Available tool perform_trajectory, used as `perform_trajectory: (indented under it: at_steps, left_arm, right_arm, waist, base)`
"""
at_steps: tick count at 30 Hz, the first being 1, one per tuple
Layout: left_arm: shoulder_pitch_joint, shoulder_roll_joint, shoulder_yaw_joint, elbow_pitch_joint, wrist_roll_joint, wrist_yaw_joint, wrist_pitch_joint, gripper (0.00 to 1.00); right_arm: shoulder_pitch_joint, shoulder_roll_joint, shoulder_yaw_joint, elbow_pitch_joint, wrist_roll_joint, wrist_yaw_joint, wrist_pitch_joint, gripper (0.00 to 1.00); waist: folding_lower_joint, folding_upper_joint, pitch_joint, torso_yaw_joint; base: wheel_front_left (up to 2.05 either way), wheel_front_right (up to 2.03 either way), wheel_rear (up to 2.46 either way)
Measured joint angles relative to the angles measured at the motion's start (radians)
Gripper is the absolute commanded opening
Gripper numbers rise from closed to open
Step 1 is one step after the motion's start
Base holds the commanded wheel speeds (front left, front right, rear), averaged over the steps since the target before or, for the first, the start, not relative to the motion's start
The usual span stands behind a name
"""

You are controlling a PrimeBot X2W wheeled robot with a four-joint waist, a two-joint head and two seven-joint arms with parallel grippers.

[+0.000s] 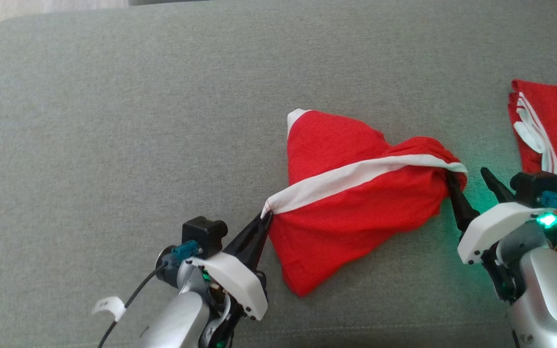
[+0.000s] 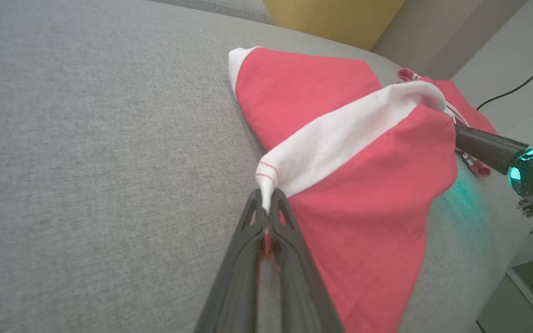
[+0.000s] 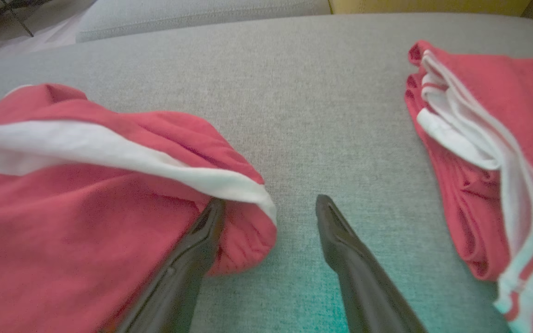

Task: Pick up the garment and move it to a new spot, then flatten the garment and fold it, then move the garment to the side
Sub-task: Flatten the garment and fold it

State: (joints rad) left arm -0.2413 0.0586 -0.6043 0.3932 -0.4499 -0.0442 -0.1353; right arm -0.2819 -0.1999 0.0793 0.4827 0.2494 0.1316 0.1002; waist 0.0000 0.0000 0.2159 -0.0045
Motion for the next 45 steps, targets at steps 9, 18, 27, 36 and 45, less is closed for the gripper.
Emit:
perform_trajectory:
  at_steps: [9, 18, 27, 36, 45]
  left_arm:
    - [-0.017, 0.011, 0.011, -0.015, 0.013, 0.033, -0.059, 0.00]
    - [-0.015, 0.075, 0.080, -0.186, 0.053, 0.090, -0.104, 0.00]
    - [-0.056, 0.148, 0.131, -0.438, 0.128, 0.133, -0.104, 0.00]
    - [-0.184, 0.197, 0.192, -0.624, 0.167, 0.160, -0.053, 0.00]
    - [-0.195, 0.212, 0.198, -0.668, 0.165, 0.168, -0.015, 0.00]
  right_arm:
    - [-0.022, -0.012, 0.009, 0.041, 0.025, 0.000, -0.084, 0.00]
    - [-0.020, -0.029, 0.002, -0.170, 0.025, 0.000, -0.088, 0.00]
    - [-0.016, -0.035, -0.065, -0.520, -0.009, 0.000, 0.055, 0.00]
    - [-0.031, -0.035, -0.131, -0.790, -0.031, 0.000, 0.195, 0.00]
    - [-0.045, -0.016, -0.163, -0.866, -0.031, 0.000, 0.261, 0.00]
  waist:
    - [0.0000, 0.0000, 0.006, 0.017]
    - [0.0000, 0.0000, -0.026, -0.001]
    - [0.0000, 0.0000, -0.091, -0.006]
    - [0.0000, 0.0000, -0.151, -0.008]
    - [0.0000, 0.0000, -0.159, -0.016]
  base:
    - [0.00, 0.00, 0.00]
    - [0.00, 0.00, 0.00]
    - [0.00, 0.00, 0.00]
    - [0.00, 0.00, 0.00]
    - [0.00, 0.00, 0.00]
